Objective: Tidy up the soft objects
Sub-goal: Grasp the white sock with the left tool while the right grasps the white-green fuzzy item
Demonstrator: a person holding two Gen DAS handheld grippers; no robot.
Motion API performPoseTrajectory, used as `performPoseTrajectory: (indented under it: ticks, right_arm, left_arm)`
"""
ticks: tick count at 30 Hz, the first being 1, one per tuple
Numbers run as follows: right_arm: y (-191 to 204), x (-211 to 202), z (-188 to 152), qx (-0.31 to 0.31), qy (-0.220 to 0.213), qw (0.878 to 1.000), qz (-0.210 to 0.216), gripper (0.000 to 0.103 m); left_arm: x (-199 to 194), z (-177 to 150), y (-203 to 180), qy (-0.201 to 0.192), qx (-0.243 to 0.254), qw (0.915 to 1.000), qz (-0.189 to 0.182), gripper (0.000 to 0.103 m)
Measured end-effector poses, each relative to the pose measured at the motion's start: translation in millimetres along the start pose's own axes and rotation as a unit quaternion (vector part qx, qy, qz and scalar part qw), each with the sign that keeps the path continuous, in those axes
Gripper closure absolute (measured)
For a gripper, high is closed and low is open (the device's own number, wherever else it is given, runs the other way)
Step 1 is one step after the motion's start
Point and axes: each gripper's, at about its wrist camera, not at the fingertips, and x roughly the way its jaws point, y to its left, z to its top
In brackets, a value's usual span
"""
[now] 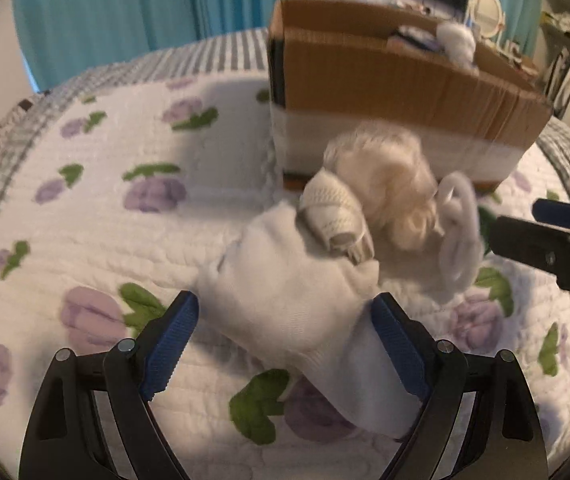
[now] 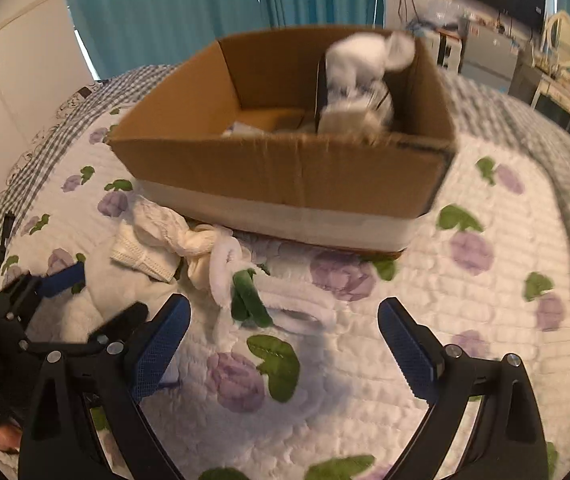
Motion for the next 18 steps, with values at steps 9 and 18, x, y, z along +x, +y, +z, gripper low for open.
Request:
performPoseTrajectory:
  ticks: [9,18]
  right_arm:
    - [2,42,2,0.007,0.038,0.999,0.011,0.028]
    - [0,24,-6,0.015,0.025,1.0,0.01,0.042]
  left_arm:
    - [9,-8,-3,0.018,-0.008,0.9991,-0.038,0.015]
    - [-13,-15,2,0.013,-0.019,0.998,-0.06,0.032]
